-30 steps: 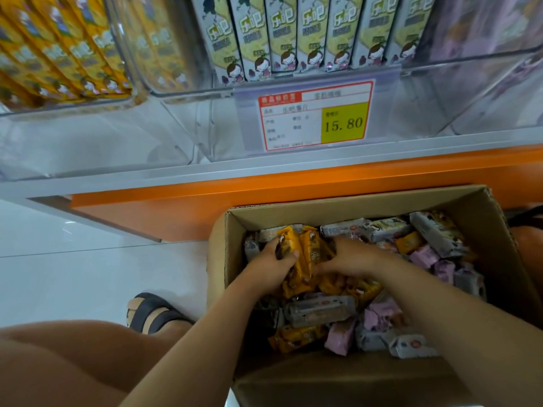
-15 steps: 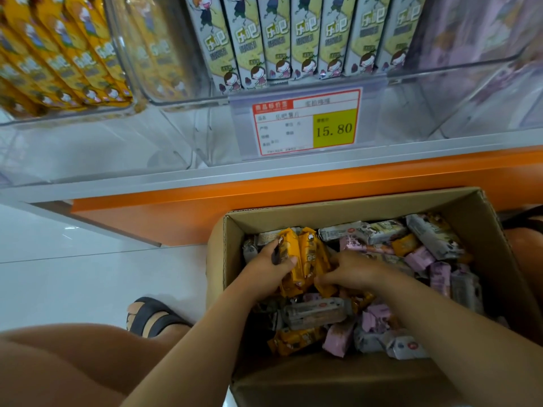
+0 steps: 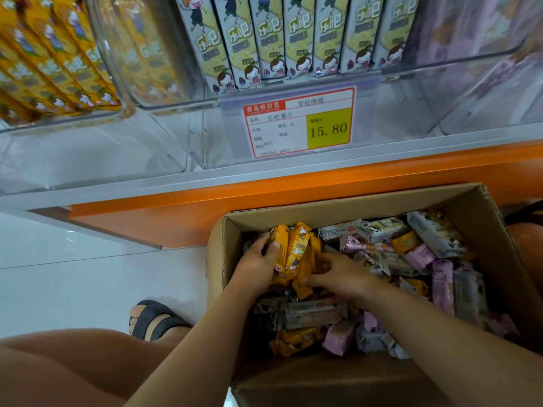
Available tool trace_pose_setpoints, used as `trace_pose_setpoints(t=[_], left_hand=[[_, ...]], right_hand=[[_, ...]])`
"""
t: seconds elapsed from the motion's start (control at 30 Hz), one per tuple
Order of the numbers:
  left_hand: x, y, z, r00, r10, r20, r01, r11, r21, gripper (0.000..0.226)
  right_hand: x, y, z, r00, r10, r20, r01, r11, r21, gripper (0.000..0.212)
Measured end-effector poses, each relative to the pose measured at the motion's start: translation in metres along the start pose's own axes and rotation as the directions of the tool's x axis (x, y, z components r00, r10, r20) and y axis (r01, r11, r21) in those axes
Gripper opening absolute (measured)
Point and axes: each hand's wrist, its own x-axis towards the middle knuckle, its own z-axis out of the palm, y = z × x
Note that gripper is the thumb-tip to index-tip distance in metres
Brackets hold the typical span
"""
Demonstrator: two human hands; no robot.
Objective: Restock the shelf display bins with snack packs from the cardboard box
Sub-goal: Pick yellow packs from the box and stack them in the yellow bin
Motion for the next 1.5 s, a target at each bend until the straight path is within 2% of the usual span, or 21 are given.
trace_pose_setpoints(t=[0.07, 0.17, 0.27, 0.5, 0.7, 0.8, 0.9, 0.93, 1.0, 1.07, 1.2, 1.27, 1.4, 1.5], left_hand=[[-0.002, 0.001, 0.0, 0.999, -0.029, 0.016, 0.03, 0.998, -0.05, 0.053], [-0.004, 0.003, -0.002, 0.993, -0.083, 0.083, 0.094, 0.985, -0.142, 0.054], [-0.007, 0.005, -0.004, 0.984, -0.106, 0.145, 0.138, 0.962, -0.237, 0.051], [-0.018, 0.013, -0.009, 0.98, -0.119, 0.159, 0.162, 0.943, -0.291, 0.043], [-0.049, 0.031, -0.011, 0.987, -0.086, 0.137, 0.126, 0.941, -0.314, 0.049], [-0.078, 0.04, -0.014, 0.992, -0.019, 0.127, 0.058, 0.949, -0.309, 0.03], [-0.109, 0.048, -0.021, 0.991, 0.071, 0.114, -0.033, 0.951, -0.307, 0.01], [-0.119, 0.05, -0.023, 0.988, 0.113, 0.107, -0.074, 0.947, -0.313, 0.015], [-0.14, 0.058, -0.028, 0.977, 0.194, 0.086, -0.156, 0.932, -0.328, 0.041], [-0.162, 0.068, -0.031, 0.959, 0.272, 0.074, -0.237, 0.92, -0.312, 0.049], [-0.201, 0.087, -0.036, 0.899, 0.436, 0.049, -0.404, 0.867, -0.292, 0.027], [-0.22, 0.095, -0.038, 0.854, 0.519, 0.019, -0.494, 0.824, -0.277, 0.029], [-0.247, 0.108, -0.039, 0.729, 0.681, -0.071, -0.668, 0.685, -0.29, 0.042], [-0.257, 0.114, -0.044, 0.615, 0.772, -0.16, -0.777, 0.559, -0.289, 0.058]], right_hand=[[0.0, 0.001, 0.001, 1.0, 0.015, -0.012, -0.013, 0.985, 0.17, 0.057], [0.0, 0.003, 0.006, 0.998, 0.037, -0.044, -0.014, 0.898, 0.439, 0.07], [-0.002, -0.001, 0.008, 0.996, 0.03, -0.082, 0.018, 0.842, 0.539, 0.064], [-0.015, -0.01, 0.009, 0.996, 0.016, -0.087, 0.037, 0.82, 0.571, 0.053], [-0.048, -0.014, 0.008, 0.991, -0.043, -0.124, 0.105, 0.826, 0.554, 0.03], [-0.076, -0.016, 0.007, 0.981, -0.081, -0.174, 0.165, 0.824, 0.542, 0.021], [-0.11, -0.02, 0.008, 0.97, -0.141, -0.197, 0.227, 0.817, 0.531, 0.022], [-0.121, -0.022, 0.009, 0.965, -0.158, -0.208, 0.247, 0.812, 0.528, 0.022], [-0.146, -0.027, 0.01, 0.951, -0.199, -0.236, 0.297, 0.798, 0.524, 0.019], [-0.172, -0.032, 0.01, 0.932, -0.25, -0.261, 0.353, 0.784, 0.511, 0.019], [-0.219, -0.039, 0.005, 0.87, -0.351, -0.347, 0.488, 0.716, 0.499, 0.036], [-0.239, -0.04, 0.003, 0.818, -0.396, -0.418, 0.565, 0.69, 0.452, 0.047], [-0.274, -0.045, 0.003, 0.64, -0.529, -0.557, 0.742, 0.614, 0.269, 0.066], [-0.289, -0.062, 0.003, 0.49, -0.627, -0.606, 0.821, 0.565, 0.08, 0.07]])
